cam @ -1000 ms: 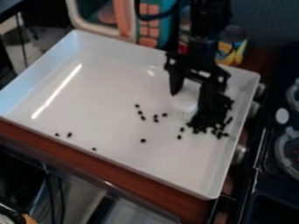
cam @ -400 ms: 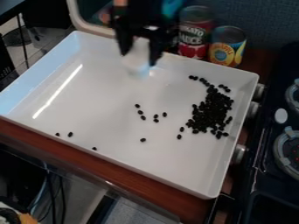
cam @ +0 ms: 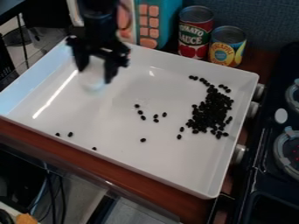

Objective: Sweep into pile

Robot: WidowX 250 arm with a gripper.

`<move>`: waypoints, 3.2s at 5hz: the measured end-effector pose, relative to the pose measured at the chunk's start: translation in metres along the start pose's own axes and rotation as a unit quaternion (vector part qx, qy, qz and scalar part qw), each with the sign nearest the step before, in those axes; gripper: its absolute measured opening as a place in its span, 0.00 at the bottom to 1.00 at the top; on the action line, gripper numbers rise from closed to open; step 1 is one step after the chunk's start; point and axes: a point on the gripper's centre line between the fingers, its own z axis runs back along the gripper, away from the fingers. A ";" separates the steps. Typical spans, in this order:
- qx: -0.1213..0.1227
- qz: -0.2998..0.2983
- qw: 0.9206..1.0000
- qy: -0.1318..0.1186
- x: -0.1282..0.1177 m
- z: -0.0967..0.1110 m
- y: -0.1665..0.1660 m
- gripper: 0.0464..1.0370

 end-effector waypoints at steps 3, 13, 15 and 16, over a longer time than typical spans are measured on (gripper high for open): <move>0.043 0.045 0.997 0.041 -0.041 -0.030 0.038 0.70; -0.044 0.109 0.991 0.070 -0.047 -0.049 -0.046 0.70; -0.059 0.111 0.990 0.057 -0.034 -0.043 -0.082 0.70; -0.073 0.113 0.989 0.057 -0.031 -0.040 -0.096 0.70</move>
